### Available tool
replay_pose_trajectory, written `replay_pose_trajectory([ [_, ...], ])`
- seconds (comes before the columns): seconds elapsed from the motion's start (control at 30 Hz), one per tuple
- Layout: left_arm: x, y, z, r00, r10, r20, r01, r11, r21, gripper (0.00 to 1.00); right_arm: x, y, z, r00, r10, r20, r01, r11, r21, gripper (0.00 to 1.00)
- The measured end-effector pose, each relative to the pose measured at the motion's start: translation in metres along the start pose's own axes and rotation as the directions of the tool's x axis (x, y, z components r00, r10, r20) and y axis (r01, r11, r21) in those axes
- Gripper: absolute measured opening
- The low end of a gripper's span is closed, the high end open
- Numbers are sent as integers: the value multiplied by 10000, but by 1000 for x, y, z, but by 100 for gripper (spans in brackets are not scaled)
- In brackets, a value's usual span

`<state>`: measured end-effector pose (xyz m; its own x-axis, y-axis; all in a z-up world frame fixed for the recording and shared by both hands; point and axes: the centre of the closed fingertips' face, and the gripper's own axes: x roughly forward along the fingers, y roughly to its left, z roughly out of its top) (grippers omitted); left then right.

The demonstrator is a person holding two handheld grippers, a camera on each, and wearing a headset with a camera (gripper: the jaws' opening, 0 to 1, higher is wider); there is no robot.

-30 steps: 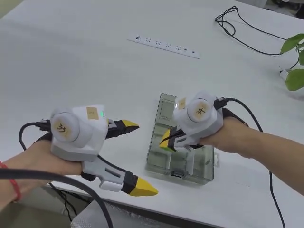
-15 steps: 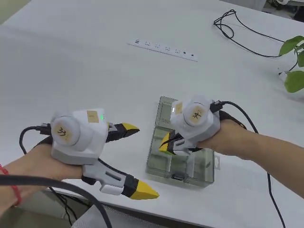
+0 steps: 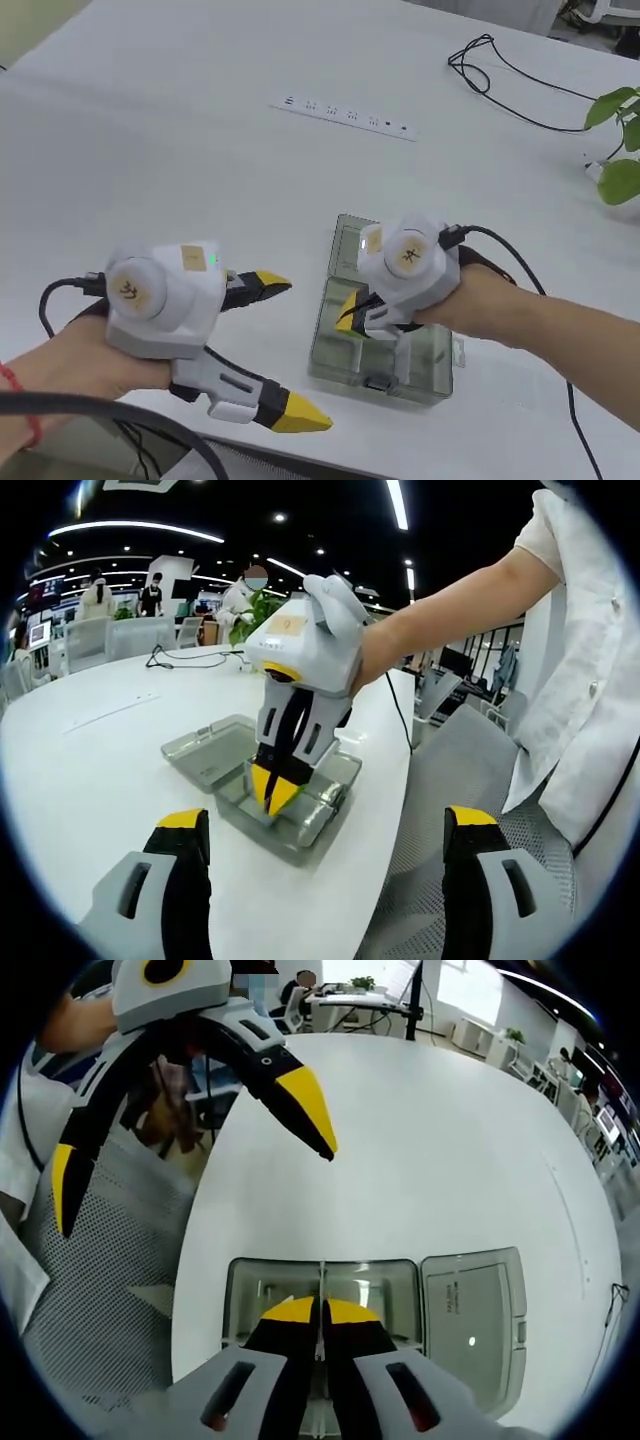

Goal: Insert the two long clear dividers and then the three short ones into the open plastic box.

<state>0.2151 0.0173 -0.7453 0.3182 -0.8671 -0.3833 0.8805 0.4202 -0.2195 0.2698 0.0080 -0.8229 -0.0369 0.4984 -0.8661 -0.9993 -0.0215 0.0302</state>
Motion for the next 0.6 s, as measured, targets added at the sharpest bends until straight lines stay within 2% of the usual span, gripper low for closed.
replay_pose_trajectory([
  [0.1, -1, 1, 0, 10000, 50, 4, -50, 10000, -17, 99, 0, 1, 2, 10000, 14, 81, -15, 9999, 122, 9],
  [0.27, -2, 1, -1, 10000, 56, -18, -56, 10000, -28, 99, -12, -1, 13, 9985, -118, 539, 103, 9995, 295, 13],
  [0.4, -2, 1, 0, 10000, 46, -7, -46, 10000, 6, 99, -27, -1, 20, 9941, -104, 1084, 30, 9977, 683, 17],
  [0.6, -2, 2, 3, 10000, 61, 11, -61, 10000, 53, 99, -54, -3, 25, 9844, -404, 1710, 224, 9941, 1059, 20],
])
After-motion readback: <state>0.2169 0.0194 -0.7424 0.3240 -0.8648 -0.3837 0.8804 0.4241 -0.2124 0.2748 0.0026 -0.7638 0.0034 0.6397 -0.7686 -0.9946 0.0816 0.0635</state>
